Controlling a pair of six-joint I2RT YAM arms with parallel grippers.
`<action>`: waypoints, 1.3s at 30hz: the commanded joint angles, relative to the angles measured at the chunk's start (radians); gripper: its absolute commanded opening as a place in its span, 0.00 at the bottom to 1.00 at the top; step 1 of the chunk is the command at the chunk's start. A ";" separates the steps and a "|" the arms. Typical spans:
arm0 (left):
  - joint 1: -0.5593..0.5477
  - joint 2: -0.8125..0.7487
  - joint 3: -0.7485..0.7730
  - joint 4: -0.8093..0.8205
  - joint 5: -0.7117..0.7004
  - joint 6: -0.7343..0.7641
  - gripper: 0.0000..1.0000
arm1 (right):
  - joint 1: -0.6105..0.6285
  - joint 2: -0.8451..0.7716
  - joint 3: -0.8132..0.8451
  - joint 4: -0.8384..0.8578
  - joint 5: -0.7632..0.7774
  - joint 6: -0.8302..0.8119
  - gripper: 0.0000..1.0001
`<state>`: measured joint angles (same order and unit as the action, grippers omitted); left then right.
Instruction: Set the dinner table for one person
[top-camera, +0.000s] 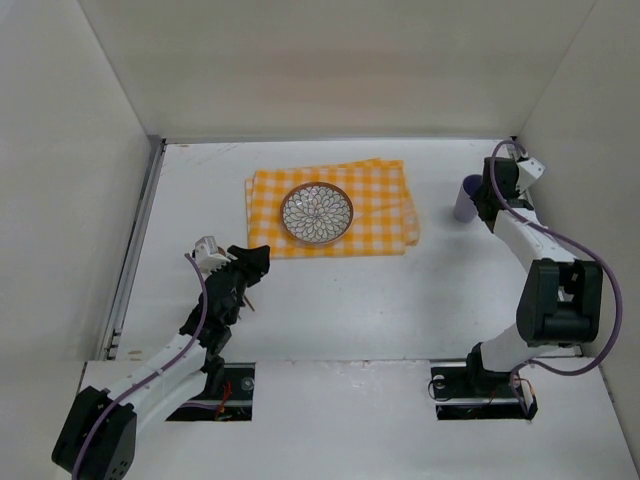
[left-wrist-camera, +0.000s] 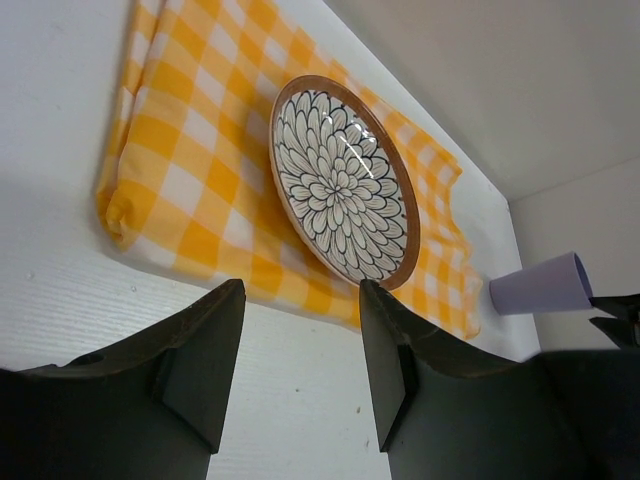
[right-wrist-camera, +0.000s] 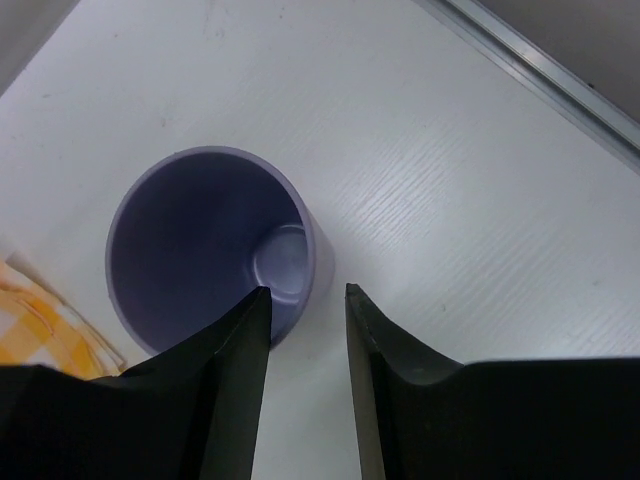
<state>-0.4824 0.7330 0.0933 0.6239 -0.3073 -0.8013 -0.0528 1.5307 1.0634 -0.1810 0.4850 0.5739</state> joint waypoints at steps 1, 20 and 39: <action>0.006 0.005 0.006 0.054 -0.013 0.007 0.47 | -0.012 0.037 0.029 0.061 -0.031 -0.003 0.37; -0.003 0.083 0.017 0.096 -0.030 0.022 0.47 | 0.305 0.034 0.263 0.071 -0.046 -0.137 0.11; 0.025 0.075 0.010 0.083 -0.016 0.017 0.47 | 0.382 0.425 0.622 -0.063 -0.115 -0.160 0.12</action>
<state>-0.4644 0.8085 0.0933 0.6598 -0.3176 -0.7940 0.3229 1.9453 1.6165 -0.2359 0.3763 0.4290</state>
